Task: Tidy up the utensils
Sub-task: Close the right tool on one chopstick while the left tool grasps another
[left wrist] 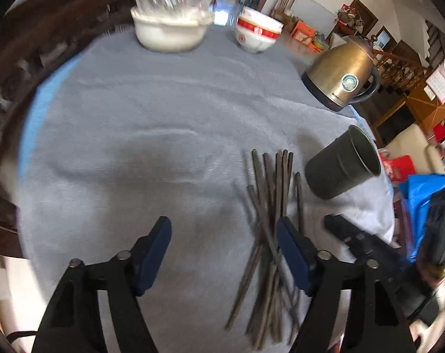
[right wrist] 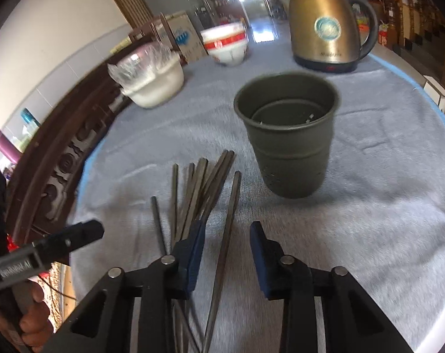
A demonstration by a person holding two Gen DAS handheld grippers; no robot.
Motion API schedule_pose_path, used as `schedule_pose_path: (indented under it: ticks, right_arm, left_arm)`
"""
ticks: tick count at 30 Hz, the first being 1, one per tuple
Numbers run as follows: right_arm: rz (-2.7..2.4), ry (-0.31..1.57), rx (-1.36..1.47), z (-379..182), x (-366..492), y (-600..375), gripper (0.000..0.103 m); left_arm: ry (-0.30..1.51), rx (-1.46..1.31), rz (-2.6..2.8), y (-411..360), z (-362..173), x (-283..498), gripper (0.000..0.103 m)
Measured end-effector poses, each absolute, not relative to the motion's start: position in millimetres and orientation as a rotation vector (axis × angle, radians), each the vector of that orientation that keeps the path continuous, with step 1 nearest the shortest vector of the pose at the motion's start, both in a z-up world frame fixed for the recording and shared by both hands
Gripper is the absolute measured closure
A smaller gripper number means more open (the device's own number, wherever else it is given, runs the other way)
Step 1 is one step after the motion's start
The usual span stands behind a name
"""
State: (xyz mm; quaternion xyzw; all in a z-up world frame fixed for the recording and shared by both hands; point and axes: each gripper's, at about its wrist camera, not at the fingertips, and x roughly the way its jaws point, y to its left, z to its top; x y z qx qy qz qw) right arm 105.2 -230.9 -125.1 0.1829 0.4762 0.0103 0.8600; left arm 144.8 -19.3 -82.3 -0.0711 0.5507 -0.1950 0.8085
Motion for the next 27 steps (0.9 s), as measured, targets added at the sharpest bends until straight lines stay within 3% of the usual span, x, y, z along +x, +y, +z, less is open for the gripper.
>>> schedule_pose_path:
  ticks: [4,12,15,18,27]
  right_arm:
    - [0.0,1.076,0.4,-145,122,-229,0.077]
    - [-0.001,1.16,0.389,-157,133,-219,0.082]
    - [-0.003,1.163,0.382,-158,133,-219,0.093]
    - [0.006,1.149,0.374,-157,131,-221,0.095]
    - [0.057,1.015,0.388,-132,108,-232,0.095]
  left_arm:
    - [1.259,-0.189,-0.44,-34,-100,163,0.045]
    - [1.338,-0.204,-0.457,-54,-120,171,0.053]
    - [1.359,-0.227,-0.455,-58,-127,174,0.071]
    - [1.373,-0.251,-0.463,-64,-134,177,0.089]
    - [1.282,-0.29,-0.487,-50,-110,174,0.093]
